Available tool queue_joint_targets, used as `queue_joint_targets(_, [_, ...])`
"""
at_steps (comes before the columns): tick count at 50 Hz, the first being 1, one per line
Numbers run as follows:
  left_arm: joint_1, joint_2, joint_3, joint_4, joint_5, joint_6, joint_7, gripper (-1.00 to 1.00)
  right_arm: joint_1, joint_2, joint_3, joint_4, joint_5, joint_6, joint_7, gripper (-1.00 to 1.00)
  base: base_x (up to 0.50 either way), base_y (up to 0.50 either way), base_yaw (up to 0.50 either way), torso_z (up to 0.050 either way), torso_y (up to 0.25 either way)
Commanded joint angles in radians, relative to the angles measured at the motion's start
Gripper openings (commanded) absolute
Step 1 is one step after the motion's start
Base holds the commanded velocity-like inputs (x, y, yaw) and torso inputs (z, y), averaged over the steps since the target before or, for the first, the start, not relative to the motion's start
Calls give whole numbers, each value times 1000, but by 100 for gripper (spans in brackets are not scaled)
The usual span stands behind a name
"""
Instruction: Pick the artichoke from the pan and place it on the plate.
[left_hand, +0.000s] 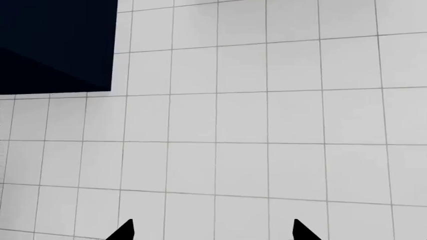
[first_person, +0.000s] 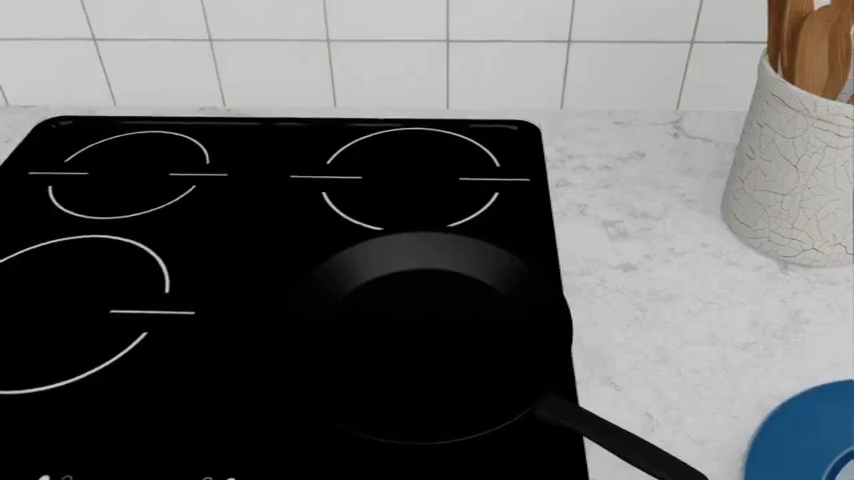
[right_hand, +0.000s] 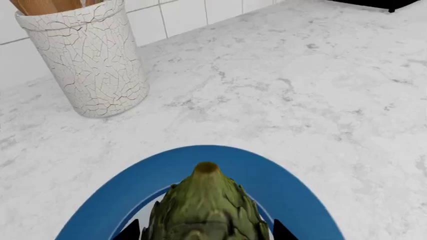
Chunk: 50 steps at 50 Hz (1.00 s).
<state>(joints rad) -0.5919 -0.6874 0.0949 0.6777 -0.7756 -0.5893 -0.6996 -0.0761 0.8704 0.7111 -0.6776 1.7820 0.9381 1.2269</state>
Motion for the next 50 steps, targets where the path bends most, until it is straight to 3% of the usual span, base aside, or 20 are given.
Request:
queue_joint_targets(1, [7,0,0,-3,2,5,0,100,-28,-22,-5,20,-3,19,-33,100,0,0,0,0,0])
queue_joint_targets(18, [38,-7,-17,5,-2,23,-1,100,-18,14,19,-15,58,4,-9,100,0,0,0,0,0])
queue_joint_targets(38, [59,-14,-35,14,-17,29,-6,100,16,204,165,-103,288,-47,117,100,0,0,0,0,0])
queue_joint_targets(50, [71,-22,-48,27,-28,35,-8,100,59,371,224,-172,457,-143,224,100,0,0,0,0,0])
